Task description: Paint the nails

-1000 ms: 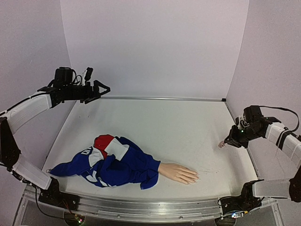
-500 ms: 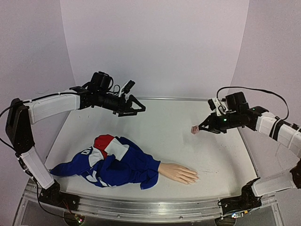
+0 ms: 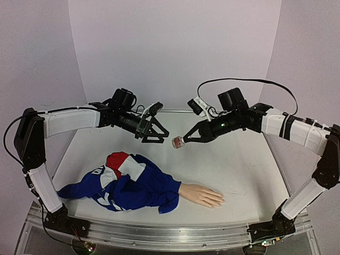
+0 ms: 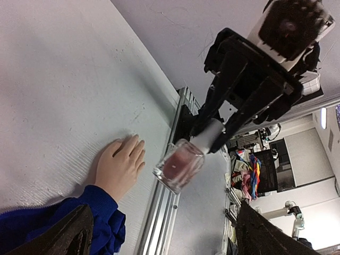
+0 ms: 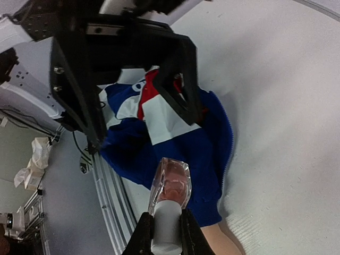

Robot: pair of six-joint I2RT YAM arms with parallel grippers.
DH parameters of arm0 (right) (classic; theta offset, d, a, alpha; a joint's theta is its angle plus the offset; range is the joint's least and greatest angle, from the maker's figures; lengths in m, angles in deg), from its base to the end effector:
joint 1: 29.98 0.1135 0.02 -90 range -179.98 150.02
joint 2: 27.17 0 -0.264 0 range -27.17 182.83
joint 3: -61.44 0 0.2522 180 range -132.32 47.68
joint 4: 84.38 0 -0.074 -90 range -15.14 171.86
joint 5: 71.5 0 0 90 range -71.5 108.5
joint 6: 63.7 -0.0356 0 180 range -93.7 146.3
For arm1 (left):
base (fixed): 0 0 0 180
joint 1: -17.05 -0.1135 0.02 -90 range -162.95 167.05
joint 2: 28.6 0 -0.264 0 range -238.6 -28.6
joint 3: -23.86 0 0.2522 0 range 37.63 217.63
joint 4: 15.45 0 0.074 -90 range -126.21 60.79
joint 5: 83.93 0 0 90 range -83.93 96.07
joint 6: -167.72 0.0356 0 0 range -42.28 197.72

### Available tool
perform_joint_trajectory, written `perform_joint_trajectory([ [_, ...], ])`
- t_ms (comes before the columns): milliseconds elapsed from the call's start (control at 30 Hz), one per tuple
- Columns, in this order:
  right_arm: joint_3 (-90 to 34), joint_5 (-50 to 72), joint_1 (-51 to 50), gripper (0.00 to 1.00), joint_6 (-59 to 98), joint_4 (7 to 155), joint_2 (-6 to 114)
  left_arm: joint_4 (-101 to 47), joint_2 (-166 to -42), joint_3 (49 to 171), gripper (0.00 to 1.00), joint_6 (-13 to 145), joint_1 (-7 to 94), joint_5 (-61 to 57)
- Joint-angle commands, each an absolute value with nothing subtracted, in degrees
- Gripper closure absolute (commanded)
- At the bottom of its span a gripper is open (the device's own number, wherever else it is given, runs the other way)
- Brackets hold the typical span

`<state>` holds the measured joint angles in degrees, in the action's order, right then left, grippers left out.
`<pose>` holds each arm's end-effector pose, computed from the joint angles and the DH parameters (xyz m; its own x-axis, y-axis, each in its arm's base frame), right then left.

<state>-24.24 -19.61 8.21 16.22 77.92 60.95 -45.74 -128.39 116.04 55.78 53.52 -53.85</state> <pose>0.2686 0.2393 0.3315 -0.4313 -0.1641 -0.8872 -0.8800 0.2934 0.3735 0.2932 -0.2550 0.2838 -0.7747 0.3397 -0.5333 0.6011 0.1338 -0.7879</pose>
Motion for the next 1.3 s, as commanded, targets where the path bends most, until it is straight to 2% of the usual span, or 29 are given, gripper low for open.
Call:
perform_joint_trajectory([
  [0, -27.9, -31.7, 8.6, 1.00, 21.3, 79.2, 60.6, -44.8, -129.1, 117.3, 0.05, 57.8, 54.5, -59.5],
  [67, -28.0, -33.6, 8.9, 1.00, 21.7, 79.2, 61.2, -44.6, -129.8, 117.8, 0.06, 57.9, 55.4, -61.6],
  [267, -28.3, -36.3, 10.7, 1.00, 22.9, 79.1, 61.5, -44.2, -129.9, 118.1, 0.24, 58.6, 58.1, -64.8],
  [400, -30.3, -37.7, 11.0, 1.00, 23.5, 78.0, 62.5, -44.0, -129.6, 118.3, 0.31, 59.0, 59.3, -66.7],
  [700, -32.2, -36.8, 11.7, 1.00, 25.8, 74.2, 63.1, -43.8, -128.5, 118.4, 0.58, 59.8, 60.1, -69.2],
  [1067, -34.1, -36.2, 12.3, 1.00, 29.3, 70.2, 64.5, -43.8, -128.9, 118.7, 0.70, 59.9, 61.0, -70.5],
  [1167, -34.3, -35.2, 12.3, 1.00, 29.8, 69.9, 64.7, -43.8, -128.9, 118.7, 0.82, 60.1, 61.2, -70.5],
  [1267, -34.6, -33.8, 12.3, 1.00, 29.6, 70.0, 64.7, -43.7, -128.1, 118.3, 0.97, 60.9, 61.2, -68.6],
])
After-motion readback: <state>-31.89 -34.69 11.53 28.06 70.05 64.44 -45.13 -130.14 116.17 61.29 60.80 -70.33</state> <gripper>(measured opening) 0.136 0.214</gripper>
